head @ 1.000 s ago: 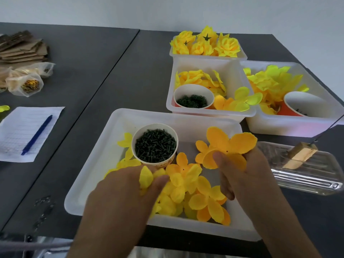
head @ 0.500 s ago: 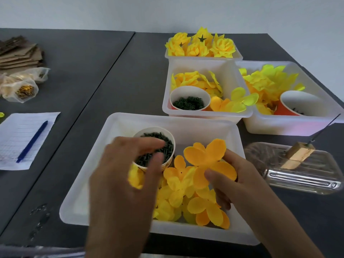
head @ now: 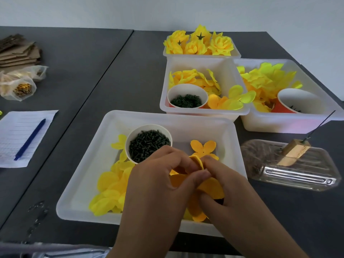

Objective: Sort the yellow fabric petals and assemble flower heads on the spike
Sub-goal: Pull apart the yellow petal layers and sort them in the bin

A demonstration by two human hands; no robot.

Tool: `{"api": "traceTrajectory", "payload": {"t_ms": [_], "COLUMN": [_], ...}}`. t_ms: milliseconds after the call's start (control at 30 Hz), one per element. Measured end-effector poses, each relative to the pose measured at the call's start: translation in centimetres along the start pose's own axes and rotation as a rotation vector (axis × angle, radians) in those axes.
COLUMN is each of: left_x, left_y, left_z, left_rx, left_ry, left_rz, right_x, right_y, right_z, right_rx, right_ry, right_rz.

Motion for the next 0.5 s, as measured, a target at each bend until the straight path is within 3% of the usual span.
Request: {"api": "traceTrajectory", "payload": {"t_ms": [200, 500], "left_x": [0.1, -0.04], "left_y": [-0.1, -0.64], "left_z": [0.19, 0.28], "left_rx": [0.033, 0.063], "left_ry": [-0.058, -0.089], "left_rz": [-0.139, -0.171], "right_x": [0.08, -0.03], "right_y": [-0.26, -0.02], "right_z": [-0.19, -0.28], "right_rx": [0.008, -0.007], "right_ry": [-0.055, -0.108], "right_rz": [0.008, 0.008]}}
Point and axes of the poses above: each hand's wrist, its own z-axis towards the middle knuckle, its own x-axis out of the back of the hand, y = z × x, the point moved 9 cm from there along z, towards the middle knuckle, and after that the axes turned 2 degrees about -x, right-handed, at the moved point
